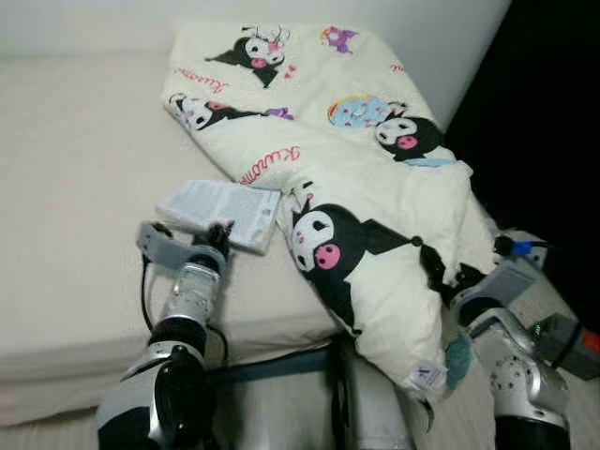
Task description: Clean up the room
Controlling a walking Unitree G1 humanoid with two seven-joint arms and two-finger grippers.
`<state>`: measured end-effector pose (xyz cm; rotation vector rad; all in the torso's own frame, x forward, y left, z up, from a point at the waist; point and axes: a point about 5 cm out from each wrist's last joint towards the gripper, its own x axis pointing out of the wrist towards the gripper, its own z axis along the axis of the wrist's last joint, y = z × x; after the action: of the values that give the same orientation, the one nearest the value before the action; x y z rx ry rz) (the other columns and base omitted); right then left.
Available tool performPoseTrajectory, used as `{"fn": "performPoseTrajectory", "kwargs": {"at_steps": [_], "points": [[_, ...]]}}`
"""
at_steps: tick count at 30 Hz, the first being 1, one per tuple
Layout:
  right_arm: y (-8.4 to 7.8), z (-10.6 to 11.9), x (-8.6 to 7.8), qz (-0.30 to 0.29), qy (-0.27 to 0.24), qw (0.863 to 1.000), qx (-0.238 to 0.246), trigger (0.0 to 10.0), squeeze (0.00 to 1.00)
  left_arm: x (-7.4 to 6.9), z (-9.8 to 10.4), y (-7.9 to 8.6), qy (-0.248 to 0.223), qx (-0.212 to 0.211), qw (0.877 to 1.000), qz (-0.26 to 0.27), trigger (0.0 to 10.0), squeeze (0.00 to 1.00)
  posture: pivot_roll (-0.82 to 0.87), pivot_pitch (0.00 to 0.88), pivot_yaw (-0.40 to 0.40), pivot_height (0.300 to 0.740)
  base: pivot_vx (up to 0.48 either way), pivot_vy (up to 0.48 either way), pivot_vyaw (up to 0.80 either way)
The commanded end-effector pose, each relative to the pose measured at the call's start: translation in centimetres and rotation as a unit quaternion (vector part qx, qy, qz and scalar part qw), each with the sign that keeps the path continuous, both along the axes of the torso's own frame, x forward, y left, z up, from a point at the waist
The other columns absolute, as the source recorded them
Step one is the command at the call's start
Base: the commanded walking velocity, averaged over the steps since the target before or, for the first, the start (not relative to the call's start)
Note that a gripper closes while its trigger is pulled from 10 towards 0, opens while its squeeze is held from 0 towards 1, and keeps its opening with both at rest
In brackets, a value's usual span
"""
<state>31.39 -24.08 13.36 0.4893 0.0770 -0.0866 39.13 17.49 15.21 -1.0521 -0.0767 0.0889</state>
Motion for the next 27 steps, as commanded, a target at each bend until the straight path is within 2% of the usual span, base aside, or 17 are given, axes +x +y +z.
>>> {"fn": "performPoseTrajectory", "kwargs": {"at_steps": [1,3,5,6,8,9,10,11,12,17,19,20,22,23,24,25,27], "points": [[-0.5,-0.8,-0.2,-0.010,0.004,1.000,0.014,10.0,0.00,0.1,1.3,1.1,-0.022,0.018,0.999,0.016,0.0,0.00,-0.04,0.243,0.024,0.462,0.000,0.000,0.00],[-0.6,-1.3,1.2,-0.020,0.003,0.998,0.053,10.0,0.00,-0.4,3.9,4.3,-0.052,0.089,0.993,0.053,0.0,0.00,0.02,0.213,0.031,0.462,0.000,0.000,0.00],[-0.3,-1.9,2.2,-0.022,0.010,0.996,0.081,10.0,0.00,-1.6,6.2,7.2,-0.070,0.170,0.978,0.096,0.0,0.00,0.06,0.190,0.032,0.462,0.000,0.000,0.00],[-0.3,-1.9,2.2,-0.022,0.010,0.996,0.081,10.0,0.00,-1.6,6.2,7.2,-0.070,0.170,0.978,0.096,0.0,0.00,0.06,0.190,0.032,0.462,0.000,0.000,0.00],[0.2,-2.2,2.8,-0.015,0.015,0.995,0.095,10.0,0.00,-2.6,7.7,8.8,-0.079,0.216,0.965,0.123,0.0,0.00,0.08,0.169,0.032,0.462,0.000,0.000,0.00],[0.2,-2.2,2.8,-0.015,0.015,0.995,0.095,10.0,0.00,-2.6,7.7,8.8,-0.079,0.216,0.965,0.123,0.0,0.00,0.08,0.169,0.032,0.462,0.000,0.000,0.00],[0.7,-2.8,3.0,-0.002,0.036,0.997,0.075,10.0,0.00,-3.1,8.4,9.4,-0.085,0.238,0.958,0.136,0.0,0.00,0.09,0.142,0.023,0.462,0.000,0.000,0.00],[0.7,-2.8,3.0,-0.002,0.036,0.997,0.075,10.0,0.00,-3.1,8.4,9.4,-0.085,0.238,0.958,0.136,0.0,0.00,0.09,0.142,0.023,0.462,0.000,0.000,0.00],[2.1,-4.1,3.3,0.032,0.083,0.995,0.043,0.0,0.00,-4.2,9.9,9.9,-0.100,0.282,0.941,0.156,0.0,0.00,0.09,0.100,0.011,0.462,0.000,0.000,0.00],[3.1,-4.2,3.7,0.056,0.085,0.994,0.039,0.0,0.00,-4.5,10.5,9.8,-0.109,0.298,0.934,0.164,0.0,0.00,0.09,0.069,0.006,0.462,0.000,0.000,0.00],[5.0,-3.0,4.5,0.113,0.053,0.992,0.031,0.0,0.00,-4.3,11.1,8.8,-0.119,0.298,0.933,0.161,0.0,0.00,0.08,0.036,-0.004,0.462,0.000,0.000,0.00],[5.0,-3.0,4.5,0.113,0.053,0.992,0.031,0.0,0.00,-4.3,11.1,8.8,-0.119,0.298,0.933,0.161,0.0,0.00,0.08,0.036,-0.004,0.462,0.000,0.000,0.00],[7.8,-1.4,5.0,0.197,0.008,0.980,0.004,0.0,0.00,-3.8,11.0,7.4,-0.124,0.294,0.936,0.147,0.0,0.00,0.07,0.017,-0.006,0.462,0.000,0.000,0.00],[7.8,-1.4,5.0,0.197,0.008,0.980,0.004,0.0,0.00,-3.8,11.0,7.4,-0.124,0.294,0.936,0.147,0.0,0.00,0.07,0.017,-0.006,0.462,0.000,0.000,0.00],[10.9,-0.6,4.9,0.282,-0.020,0.959,-0.038,0.0,0.00,-3.5,11.0,6.0,-0.125,0.289,0.940,0.134,0.0,0.00,0.05,0.000,-0.007,0.462,0.000,0.000,0.00],[12.4,-0.4,4.6,0.322,-0.029,0.945,-0.058,0.0,0.00,-3.4,11.0,5.5,-0.126,0.287,0.941,0.129,0.0,0.00,0.05,0.000,-0.008,0.462,0.000,0.000,0.00],[12.4,-0.4,4.6,0.322,-0.029,0.945,-0.058,0.0,0.00,-3.4,11.0,5.5,-0.126,0.287,0.941,0.129,0.0,0.00,0.05,0.000,-0.008,0.462,0.000,0.000,0.00]]}}
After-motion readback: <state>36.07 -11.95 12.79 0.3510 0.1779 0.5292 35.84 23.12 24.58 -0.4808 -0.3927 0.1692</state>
